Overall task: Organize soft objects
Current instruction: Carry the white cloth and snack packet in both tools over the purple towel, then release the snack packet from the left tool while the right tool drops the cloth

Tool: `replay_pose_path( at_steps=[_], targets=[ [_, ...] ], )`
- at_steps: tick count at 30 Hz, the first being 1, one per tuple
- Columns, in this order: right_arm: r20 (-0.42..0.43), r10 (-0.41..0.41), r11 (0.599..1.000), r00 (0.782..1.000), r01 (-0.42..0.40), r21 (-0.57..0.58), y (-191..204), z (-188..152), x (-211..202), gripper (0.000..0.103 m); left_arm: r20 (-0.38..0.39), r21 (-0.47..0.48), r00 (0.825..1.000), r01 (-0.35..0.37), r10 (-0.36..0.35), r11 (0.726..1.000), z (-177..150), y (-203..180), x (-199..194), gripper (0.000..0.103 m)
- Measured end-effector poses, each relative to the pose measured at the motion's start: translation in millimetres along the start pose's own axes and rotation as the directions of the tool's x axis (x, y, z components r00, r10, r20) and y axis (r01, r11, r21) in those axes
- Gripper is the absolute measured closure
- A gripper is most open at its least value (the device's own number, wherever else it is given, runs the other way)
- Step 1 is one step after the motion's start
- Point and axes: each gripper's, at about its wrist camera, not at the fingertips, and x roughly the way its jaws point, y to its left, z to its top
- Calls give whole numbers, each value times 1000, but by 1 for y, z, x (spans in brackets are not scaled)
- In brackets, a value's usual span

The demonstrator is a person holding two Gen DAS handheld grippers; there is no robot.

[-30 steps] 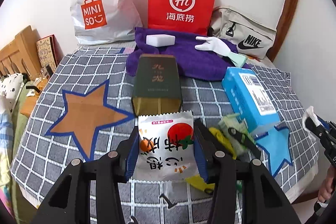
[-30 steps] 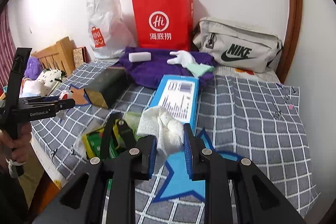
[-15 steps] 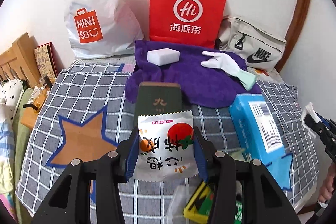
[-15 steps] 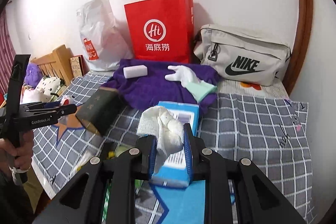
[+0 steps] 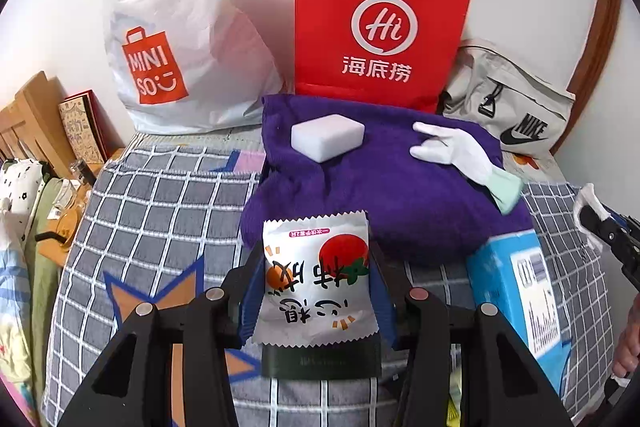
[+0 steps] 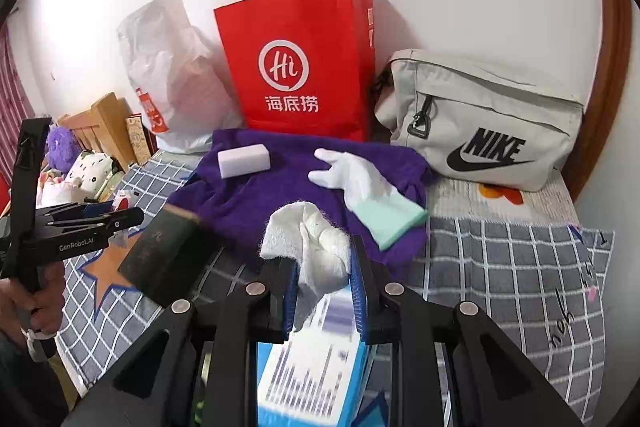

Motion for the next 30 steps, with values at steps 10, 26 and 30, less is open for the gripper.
replay_pose_path(
  at_steps=[10, 26, 30],
  targets=[
    [-74, 32, 999, 997, -35, -40, -5, 33, 59, 80, -20, 8, 999, -31, 31, 999, 34, 2, 34, 58],
    [-230, 102, 994, 968, -107, -12, -28, 25, 141, 77, -125, -26, 992, 13, -16, 1000, 68, 8, 106, 58],
    [-252, 101, 994, 962, -107, -11, -30, 23, 151, 77, -143, -26, 989, 24, -28, 999, 72, 10, 118, 57]
  ],
)
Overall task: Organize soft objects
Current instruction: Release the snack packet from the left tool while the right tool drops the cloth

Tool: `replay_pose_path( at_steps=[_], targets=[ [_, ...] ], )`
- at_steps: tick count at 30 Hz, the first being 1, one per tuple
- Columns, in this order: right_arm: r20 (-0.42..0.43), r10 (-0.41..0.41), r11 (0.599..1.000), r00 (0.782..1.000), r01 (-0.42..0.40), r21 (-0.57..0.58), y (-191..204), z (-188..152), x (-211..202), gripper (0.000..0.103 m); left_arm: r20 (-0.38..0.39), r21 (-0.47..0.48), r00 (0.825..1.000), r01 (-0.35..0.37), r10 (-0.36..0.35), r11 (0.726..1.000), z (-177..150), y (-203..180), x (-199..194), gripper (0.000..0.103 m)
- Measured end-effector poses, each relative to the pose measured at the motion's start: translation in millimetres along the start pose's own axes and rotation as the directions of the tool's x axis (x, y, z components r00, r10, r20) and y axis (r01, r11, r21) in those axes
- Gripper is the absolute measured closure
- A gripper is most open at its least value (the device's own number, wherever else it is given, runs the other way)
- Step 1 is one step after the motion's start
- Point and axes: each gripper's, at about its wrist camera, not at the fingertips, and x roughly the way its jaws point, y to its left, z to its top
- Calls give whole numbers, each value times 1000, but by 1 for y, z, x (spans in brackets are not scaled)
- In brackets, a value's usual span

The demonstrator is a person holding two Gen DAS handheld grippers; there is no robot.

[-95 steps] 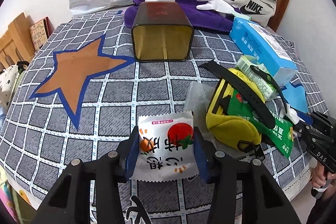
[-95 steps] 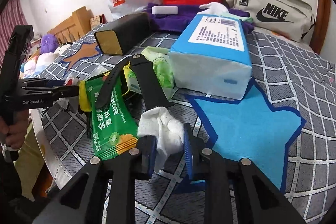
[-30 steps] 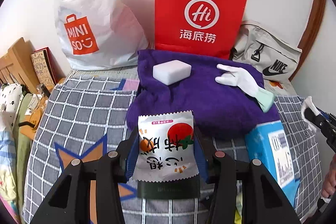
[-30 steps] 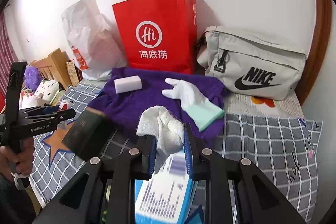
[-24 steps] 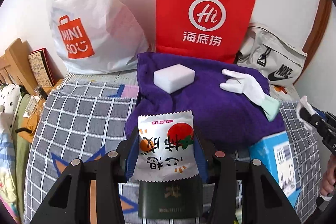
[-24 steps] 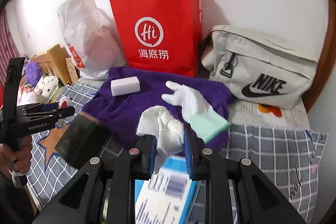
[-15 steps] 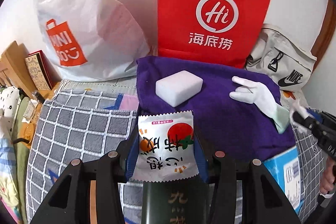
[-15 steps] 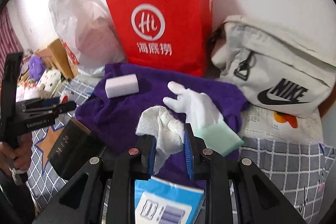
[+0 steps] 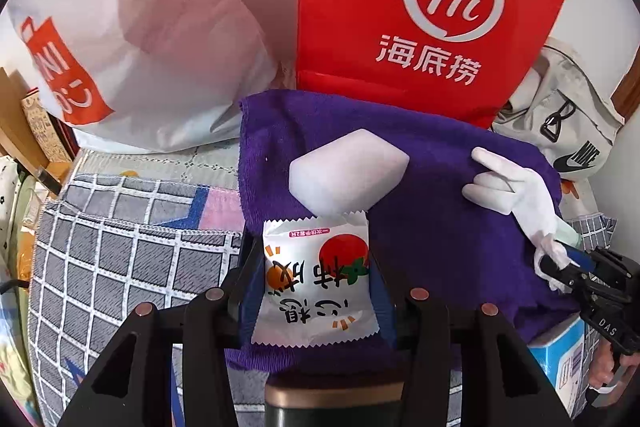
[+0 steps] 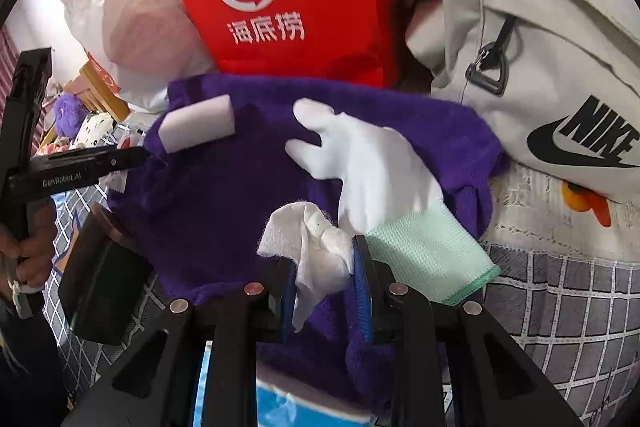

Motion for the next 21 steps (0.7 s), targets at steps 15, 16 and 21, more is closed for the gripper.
replay_pose_path(
  at_steps=[15, 16, 21],
  targets=[
    [8, 5, 1000, 1000, -4, -20, 4, 1, 5, 21, -59, -4, 998, -9, 8, 1000, 5, -4, 22, 28],
    [16, 7, 1000, 1000, -7, -18, 5, 1, 4, 21, -62, -9, 998, -10, 9, 1000, 4, -5, 20, 28],
    [60, 2, 1000, 998, -2, 3, 6, 3, -15, 21, -38, -37, 999, -12, 11, 999, -2, 4, 3, 28]
  ],
)
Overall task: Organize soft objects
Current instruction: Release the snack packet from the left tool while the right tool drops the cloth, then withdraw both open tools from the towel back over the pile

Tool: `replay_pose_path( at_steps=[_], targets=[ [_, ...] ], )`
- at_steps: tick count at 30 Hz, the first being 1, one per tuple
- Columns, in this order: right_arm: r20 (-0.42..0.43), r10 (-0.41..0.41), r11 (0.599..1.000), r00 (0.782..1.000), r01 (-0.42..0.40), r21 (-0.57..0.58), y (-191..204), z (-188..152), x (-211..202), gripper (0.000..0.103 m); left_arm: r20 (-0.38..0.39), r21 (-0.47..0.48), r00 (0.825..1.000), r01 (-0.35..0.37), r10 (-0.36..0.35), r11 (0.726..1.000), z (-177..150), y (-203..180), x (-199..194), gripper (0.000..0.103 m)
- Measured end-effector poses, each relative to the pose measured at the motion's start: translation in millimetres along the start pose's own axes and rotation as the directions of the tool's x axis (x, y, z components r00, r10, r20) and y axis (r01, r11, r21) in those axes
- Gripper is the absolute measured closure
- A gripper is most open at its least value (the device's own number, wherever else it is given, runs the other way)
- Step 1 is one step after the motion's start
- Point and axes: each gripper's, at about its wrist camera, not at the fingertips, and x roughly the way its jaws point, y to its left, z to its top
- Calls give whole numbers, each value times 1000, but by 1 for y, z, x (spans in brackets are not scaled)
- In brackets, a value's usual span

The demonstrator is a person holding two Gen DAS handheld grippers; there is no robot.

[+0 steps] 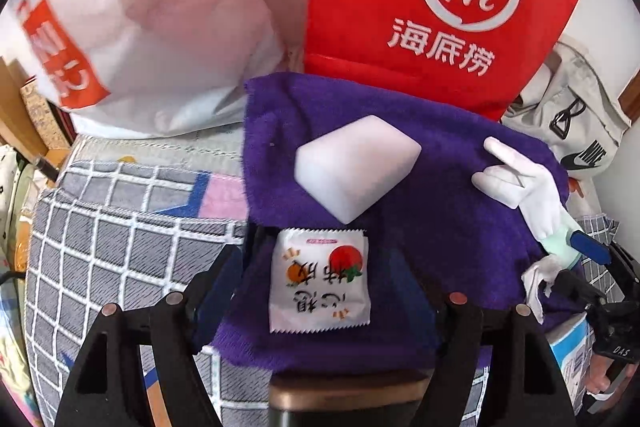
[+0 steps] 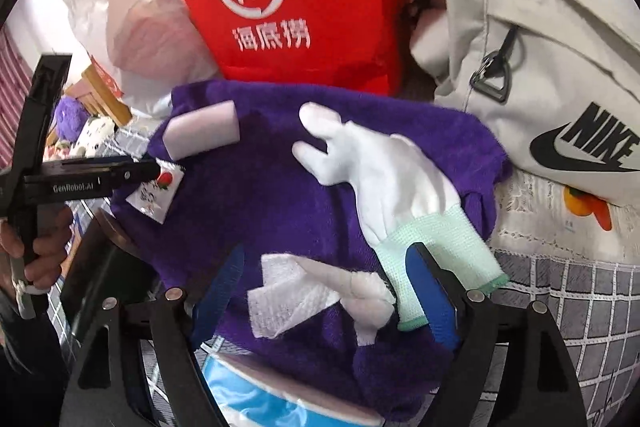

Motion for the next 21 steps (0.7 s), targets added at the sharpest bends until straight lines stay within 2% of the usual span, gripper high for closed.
replay_pose_path(
  at_steps=[8, 11, 15, 17, 19, 21],
  targets=[
    [113, -46, 999, 993, 42, 32, 12, -14, -48, 21, 101, -23, 995, -5, 7, 1000, -26, 17, -49, 28],
    [126, -33, 999, 991, 28, 37, 23, -29, -66, 21, 124, -16, 992, 12, -10, 1000, -46, 20, -72, 28],
    [111, -27, 999, 993, 24, 24, 41, -49, -82, 22, 143, -3, 990, -17, 17, 1000, -67, 16, -90, 28],
    [108, -38, 999, 993, 37, 8, 51, -61, -93, 29, 141, 5, 990, -20, 19, 1000, -80, 15, -98, 28],
    [91, -26, 999, 996, 28, -17, 60, -74, -103, 43, 143, 5, 990, -14, 13, 1000, -95, 13, -107, 28],
    [81, -9, 999, 997, 12, -32, 66, -88, -112, 48, 144, 1, 990, -10, 10, 1000, -106, 14, -113, 28]
  ],
)
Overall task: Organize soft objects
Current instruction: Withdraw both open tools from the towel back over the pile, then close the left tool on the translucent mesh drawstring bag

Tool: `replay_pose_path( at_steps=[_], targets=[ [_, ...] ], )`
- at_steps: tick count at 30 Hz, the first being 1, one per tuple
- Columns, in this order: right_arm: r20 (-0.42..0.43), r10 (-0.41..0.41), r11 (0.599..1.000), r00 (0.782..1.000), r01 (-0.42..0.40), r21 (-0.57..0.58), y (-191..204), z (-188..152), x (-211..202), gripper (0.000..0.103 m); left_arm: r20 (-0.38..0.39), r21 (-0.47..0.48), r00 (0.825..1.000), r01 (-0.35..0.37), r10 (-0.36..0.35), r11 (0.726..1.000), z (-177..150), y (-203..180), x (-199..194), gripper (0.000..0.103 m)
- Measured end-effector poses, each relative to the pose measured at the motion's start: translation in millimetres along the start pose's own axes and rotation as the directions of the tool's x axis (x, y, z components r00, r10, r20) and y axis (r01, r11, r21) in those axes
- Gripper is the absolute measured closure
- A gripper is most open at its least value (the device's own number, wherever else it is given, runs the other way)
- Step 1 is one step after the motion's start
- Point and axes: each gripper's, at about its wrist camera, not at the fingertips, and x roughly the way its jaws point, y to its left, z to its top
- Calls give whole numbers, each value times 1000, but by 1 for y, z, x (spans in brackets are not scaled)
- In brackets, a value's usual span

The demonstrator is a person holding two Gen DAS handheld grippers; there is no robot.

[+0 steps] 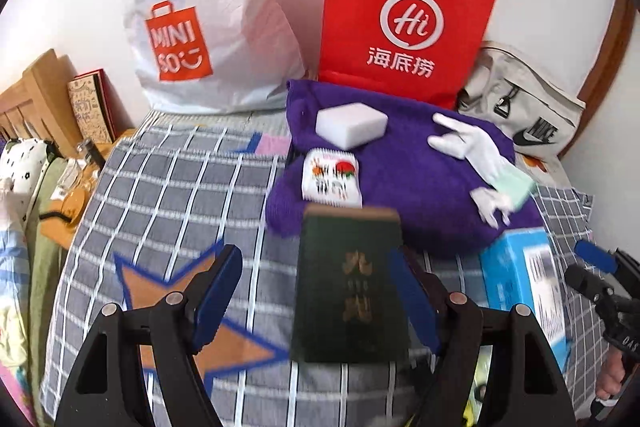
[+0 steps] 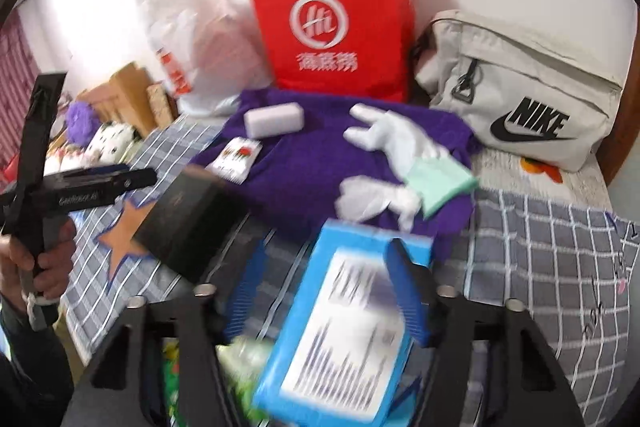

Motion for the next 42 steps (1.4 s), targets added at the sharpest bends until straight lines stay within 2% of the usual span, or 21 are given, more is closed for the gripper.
replay_pose_path(
  at_steps=[3, 7, 9, 18, 21, 28, 31, 33, 36, 37, 40, 42],
  targets=[
    [-6, 18, 1000, 1000, -18, -6, 9, -20, -12, 48, 4, -24, 1000, 14, -14, 1000, -17, 2, -8, 28],
    [-22, 32, 999, 999, -32, -22, 22, -48, -22, 58, -12, -43, 1000, 26, -26, 999, -38, 1, -12, 28],
    [-31, 34, 999, 999, -35, -17, 26, -60, -24, 58, -14, -40, 1000, 25, -25, 999, -47, -1, -15, 28],
    [-52, 22, 998, 998, -25, -50, 47, -98, -22, 67, -21, -47, 1000, 18, -19, 999, -83, 4, -24, 28],
    [-89, 26, 997, 996, -33, -71, 53, -107, -14, 74, -15, -72, 999, 31, -32, 997, -92, 8, -26, 28],
    [-130, 18, 991, 991, -35, -127, 66, -119, -1, 74, -33, -76, 997, 67, -69, 995, -113, 9, -23, 28],
    [-135, -29, 988, 990, 8, -152, 68, -120, 9, 74, -38, -74, 997, 67, -69, 995, -117, 10, -21, 28],
    [-146, -48, 987, 988, 25, -157, 67, -121, 14, 79, -44, -72, 997, 63, -67, 995, -119, 10, -20, 28],
    [-116, -46, 983, 992, 24, -180, 69, -122, 6, 88, -44, -78, 997, 67, -70, 995, -120, 13, -20, 28],
    [-108, -42, 984, 993, 23, -176, 68, -121, 2, 98, -43, -80, 997, 68, -72, 994, -120, 13, -20, 28],
    [-101, 0, 991, 995, -13, -134, 62, -122, -5, 100, -41, -80, 996, 71, -74, 994, -121, 14, -21, 28],
    [-101, -6, 991, 995, -7, -130, 60, -124, -5, 100, -42, -80, 996, 73, -76, 994, -122, 13, -21, 28]
  ],
)
